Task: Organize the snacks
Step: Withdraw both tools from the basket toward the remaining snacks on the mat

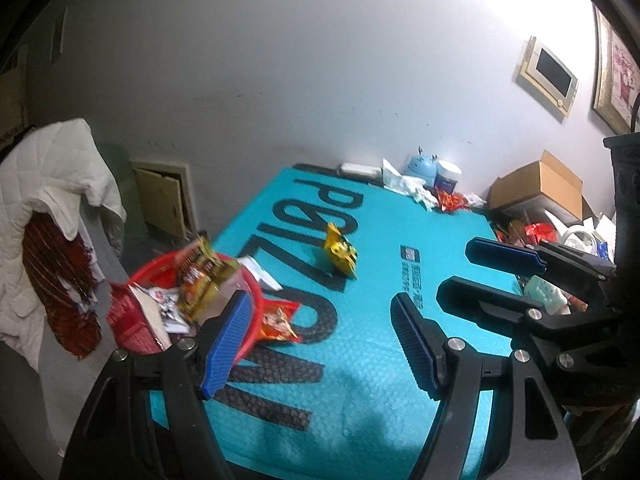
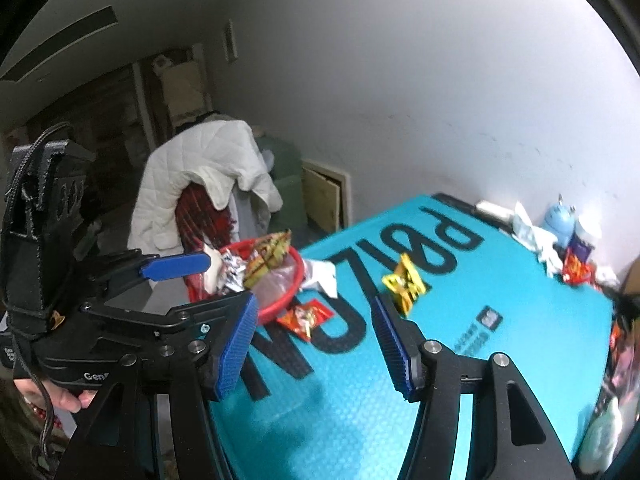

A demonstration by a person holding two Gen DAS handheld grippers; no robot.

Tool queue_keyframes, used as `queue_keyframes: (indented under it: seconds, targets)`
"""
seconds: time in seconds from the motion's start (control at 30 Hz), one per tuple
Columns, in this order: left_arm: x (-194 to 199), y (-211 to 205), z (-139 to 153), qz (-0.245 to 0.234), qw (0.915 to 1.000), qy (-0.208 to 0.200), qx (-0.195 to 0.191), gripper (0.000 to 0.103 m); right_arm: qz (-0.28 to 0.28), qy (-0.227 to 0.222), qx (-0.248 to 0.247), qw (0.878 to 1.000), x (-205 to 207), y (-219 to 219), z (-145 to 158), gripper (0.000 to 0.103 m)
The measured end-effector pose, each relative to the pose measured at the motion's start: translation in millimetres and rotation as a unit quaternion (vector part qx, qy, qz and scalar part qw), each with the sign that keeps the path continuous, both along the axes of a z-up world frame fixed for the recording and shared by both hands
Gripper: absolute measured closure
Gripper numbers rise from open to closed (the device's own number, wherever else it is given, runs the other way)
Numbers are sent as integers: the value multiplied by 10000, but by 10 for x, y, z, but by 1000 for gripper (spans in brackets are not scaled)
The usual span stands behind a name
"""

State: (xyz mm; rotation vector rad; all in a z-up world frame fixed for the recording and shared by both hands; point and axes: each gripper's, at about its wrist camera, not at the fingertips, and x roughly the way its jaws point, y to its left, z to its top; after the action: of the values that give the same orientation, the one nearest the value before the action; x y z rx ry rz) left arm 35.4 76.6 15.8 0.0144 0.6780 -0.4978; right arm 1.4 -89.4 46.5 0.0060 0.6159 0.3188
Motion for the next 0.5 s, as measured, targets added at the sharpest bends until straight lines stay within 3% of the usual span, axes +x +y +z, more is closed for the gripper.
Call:
queue_keyframes:
  seconds: [0.5]
  targets:
    - [153, -148, -591, 69, 9976, 693, 56, 32, -311, 648, 182, 9972, 116, -227, -561, 44]
